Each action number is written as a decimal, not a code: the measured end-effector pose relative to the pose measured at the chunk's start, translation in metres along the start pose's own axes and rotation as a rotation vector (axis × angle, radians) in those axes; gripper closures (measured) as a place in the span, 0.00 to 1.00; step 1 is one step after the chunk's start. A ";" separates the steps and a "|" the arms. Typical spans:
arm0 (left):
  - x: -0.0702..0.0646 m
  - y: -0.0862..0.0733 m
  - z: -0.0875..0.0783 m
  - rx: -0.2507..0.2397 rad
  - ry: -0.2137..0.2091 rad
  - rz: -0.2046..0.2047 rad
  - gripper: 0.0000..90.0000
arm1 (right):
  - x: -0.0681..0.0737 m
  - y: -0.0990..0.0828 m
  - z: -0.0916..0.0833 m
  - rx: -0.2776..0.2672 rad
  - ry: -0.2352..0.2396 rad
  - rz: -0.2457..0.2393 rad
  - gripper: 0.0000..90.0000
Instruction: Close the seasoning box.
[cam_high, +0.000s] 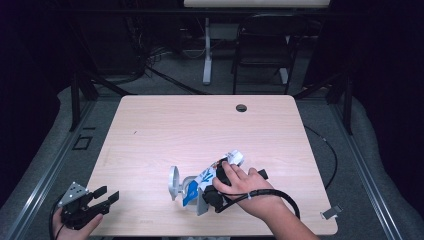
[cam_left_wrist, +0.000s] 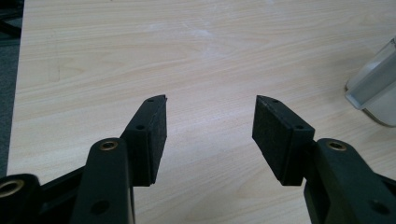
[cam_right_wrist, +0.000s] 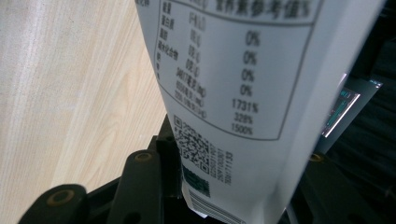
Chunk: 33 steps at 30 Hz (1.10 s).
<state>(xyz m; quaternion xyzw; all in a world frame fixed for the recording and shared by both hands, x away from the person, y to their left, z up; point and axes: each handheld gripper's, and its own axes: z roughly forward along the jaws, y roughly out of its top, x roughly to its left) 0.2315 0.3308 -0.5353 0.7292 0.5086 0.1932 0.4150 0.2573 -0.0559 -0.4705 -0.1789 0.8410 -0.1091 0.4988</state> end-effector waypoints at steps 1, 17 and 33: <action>0.000 0.000 0.000 0.000 0.000 -0.001 0.51 | 0.000 0.000 0.000 0.000 0.001 0.001 0.66; 0.000 0.000 0.000 0.003 0.001 0.000 0.51 | -0.001 0.002 -0.001 -0.005 0.004 -0.001 0.68; 0.001 0.000 0.000 0.005 0.002 0.000 0.51 | -0.002 0.004 -0.003 0.005 0.002 -0.012 0.71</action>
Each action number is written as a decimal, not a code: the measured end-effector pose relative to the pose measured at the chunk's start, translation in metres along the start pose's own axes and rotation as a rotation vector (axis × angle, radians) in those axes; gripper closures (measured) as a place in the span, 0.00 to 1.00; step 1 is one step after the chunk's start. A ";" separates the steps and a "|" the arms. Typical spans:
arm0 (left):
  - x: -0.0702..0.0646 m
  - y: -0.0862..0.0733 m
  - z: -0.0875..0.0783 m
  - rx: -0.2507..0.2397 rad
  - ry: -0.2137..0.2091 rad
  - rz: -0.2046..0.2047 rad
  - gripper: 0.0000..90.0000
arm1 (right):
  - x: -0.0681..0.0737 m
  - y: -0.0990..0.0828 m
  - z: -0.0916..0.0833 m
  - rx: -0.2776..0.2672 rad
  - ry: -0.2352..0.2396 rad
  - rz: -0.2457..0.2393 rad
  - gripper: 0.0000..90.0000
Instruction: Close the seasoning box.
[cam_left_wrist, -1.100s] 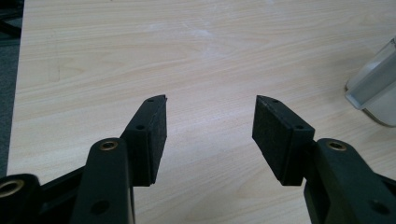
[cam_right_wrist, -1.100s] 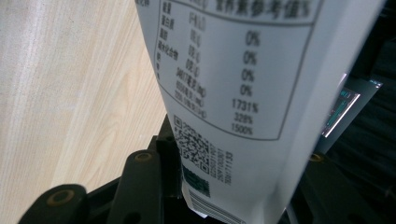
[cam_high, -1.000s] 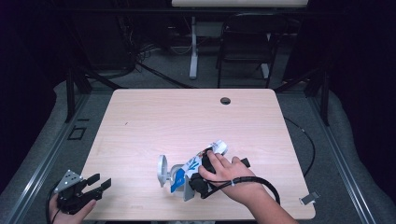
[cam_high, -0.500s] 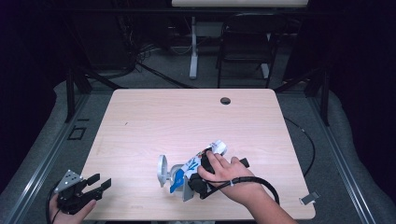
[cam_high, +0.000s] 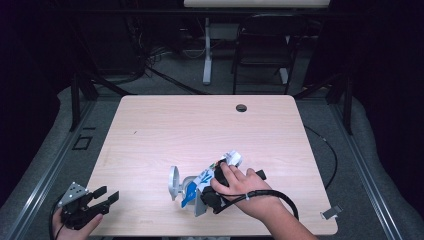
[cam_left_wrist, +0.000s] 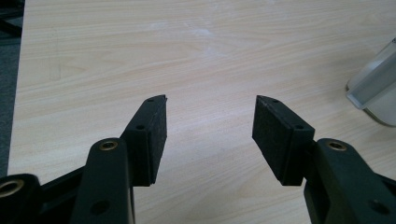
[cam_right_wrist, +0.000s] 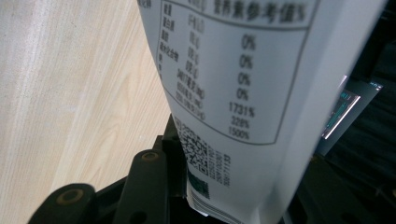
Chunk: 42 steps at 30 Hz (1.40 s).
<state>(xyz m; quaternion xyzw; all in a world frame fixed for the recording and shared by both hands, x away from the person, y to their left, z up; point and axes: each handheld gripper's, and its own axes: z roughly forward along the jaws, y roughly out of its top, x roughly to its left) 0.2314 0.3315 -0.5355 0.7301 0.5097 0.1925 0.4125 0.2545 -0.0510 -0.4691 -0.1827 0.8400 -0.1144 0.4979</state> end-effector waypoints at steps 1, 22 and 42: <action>0.000 0.000 0.000 0.000 0.000 0.000 0.51 | 0.000 0.000 0.000 0.000 -0.001 -0.001 0.71; 0.000 -0.001 0.001 -0.001 -0.001 -0.003 0.51 | 0.000 0.000 -0.001 -0.003 0.002 0.003 0.72; 0.001 -0.001 0.001 0.001 -0.001 -0.005 0.51 | -0.001 -0.001 -0.001 -0.015 -0.003 0.006 0.73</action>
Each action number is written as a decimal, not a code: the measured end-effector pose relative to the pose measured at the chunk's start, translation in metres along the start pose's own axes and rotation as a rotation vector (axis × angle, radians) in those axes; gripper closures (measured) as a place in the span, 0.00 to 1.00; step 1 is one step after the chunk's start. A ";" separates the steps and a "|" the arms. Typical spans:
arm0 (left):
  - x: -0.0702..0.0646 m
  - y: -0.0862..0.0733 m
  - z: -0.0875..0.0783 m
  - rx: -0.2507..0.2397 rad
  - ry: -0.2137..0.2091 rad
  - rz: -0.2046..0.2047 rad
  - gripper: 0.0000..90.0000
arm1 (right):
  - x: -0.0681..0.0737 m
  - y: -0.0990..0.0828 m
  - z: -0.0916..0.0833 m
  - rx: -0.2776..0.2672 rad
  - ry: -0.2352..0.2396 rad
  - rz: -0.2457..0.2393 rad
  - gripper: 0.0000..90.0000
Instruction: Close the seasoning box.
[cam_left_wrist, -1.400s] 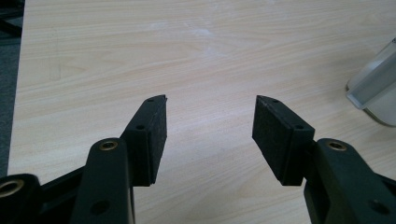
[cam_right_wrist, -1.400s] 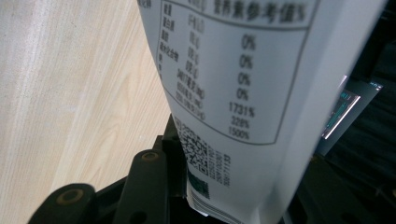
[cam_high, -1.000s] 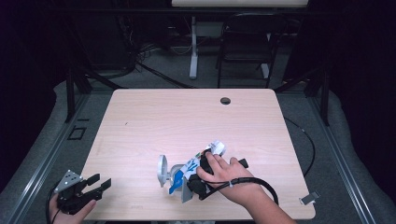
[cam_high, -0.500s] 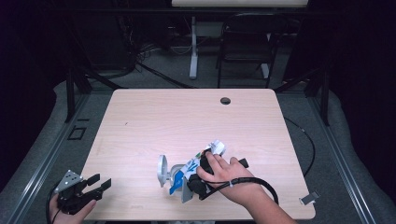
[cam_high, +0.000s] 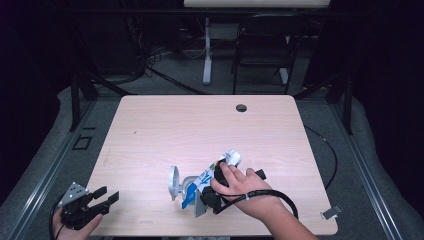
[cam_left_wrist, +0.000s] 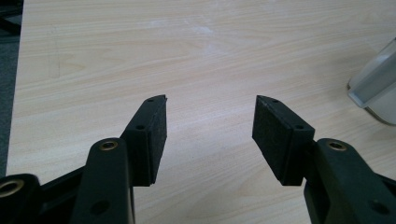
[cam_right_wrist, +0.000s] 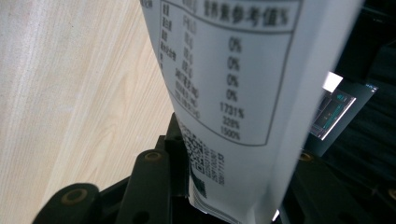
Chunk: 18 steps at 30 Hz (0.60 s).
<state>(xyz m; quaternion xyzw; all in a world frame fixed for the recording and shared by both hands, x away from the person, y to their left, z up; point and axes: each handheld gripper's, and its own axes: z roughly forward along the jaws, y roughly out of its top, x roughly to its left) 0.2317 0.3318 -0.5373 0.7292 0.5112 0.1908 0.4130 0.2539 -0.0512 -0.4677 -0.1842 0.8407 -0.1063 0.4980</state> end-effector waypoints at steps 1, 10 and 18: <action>0.000 0.000 0.000 0.000 0.000 -0.001 0.51 | 0.000 0.000 0.000 0.001 -0.001 -0.001 0.73; 0.000 0.000 0.000 0.000 0.000 0.000 0.51 | 0.000 0.001 -0.001 0.015 -0.006 -0.005 0.72; 0.000 0.000 0.000 0.002 0.001 -0.001 0.51 | -0.001 0.000 -0.001 0.004 -0.009 -0.008 0.73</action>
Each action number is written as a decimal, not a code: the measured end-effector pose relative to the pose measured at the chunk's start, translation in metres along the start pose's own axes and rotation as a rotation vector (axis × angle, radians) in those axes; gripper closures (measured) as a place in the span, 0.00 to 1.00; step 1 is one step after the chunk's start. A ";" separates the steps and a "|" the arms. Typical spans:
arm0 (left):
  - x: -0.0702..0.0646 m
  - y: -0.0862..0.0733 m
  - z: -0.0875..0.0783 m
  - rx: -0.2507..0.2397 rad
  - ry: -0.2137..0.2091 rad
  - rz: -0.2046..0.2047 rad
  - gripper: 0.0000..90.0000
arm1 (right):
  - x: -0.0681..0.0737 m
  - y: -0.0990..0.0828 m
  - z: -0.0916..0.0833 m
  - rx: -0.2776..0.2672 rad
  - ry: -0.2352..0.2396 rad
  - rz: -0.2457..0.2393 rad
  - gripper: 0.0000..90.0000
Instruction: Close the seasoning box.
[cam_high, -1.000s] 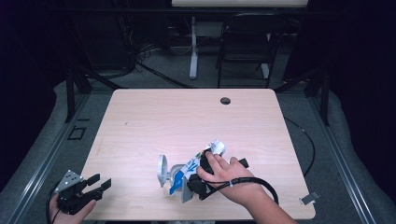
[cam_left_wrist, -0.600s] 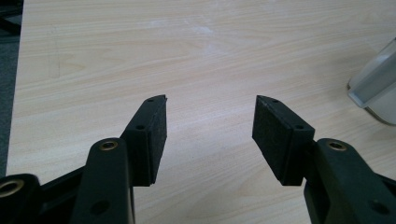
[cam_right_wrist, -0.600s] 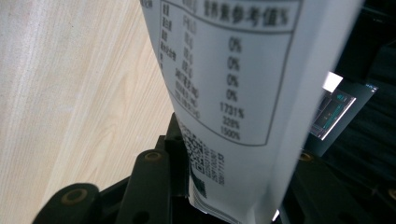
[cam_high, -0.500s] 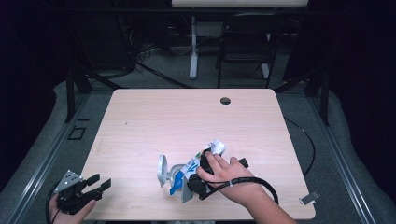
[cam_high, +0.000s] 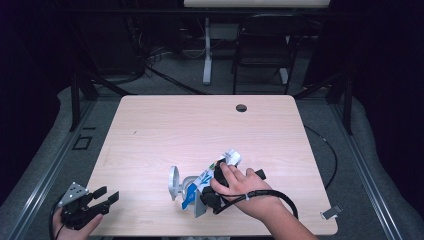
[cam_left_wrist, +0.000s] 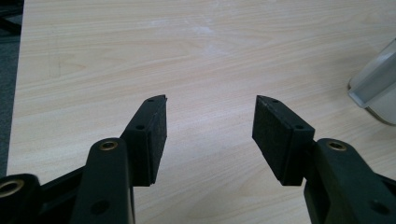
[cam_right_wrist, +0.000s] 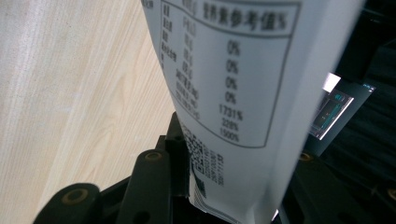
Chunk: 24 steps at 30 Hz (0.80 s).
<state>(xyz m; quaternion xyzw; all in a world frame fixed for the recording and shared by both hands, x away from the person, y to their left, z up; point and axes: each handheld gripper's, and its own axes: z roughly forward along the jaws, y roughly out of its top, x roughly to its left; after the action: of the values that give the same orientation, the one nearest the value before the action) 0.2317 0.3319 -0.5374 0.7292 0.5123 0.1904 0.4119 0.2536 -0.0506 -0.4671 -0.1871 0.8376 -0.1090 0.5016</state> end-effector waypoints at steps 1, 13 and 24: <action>0.000 0.000 0.000 -0.001 0.001 0.000 0.51 | 0.000 0.000 0.000 0.000 -0.002 0.000 0.73; 0.000 0.000 0.000 0.001 0.001 -0.001 0.51 | -0.001 0.000 -0.001 -0.002 0.000 0.000 0.73; 0.000 0.000 0.000 -0.001 0.001 0.000 0.51 | -0.003 0.000 -0.003 0.018 -0.007 -0.010 0.74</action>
<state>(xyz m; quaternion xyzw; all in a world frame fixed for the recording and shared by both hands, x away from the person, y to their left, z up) 0.2318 0.3319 -0.5377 0.7289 0.5125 0.1909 0.4119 0.2526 -0.0489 -0.4634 -0.1871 0.8339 -0.1185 0.5055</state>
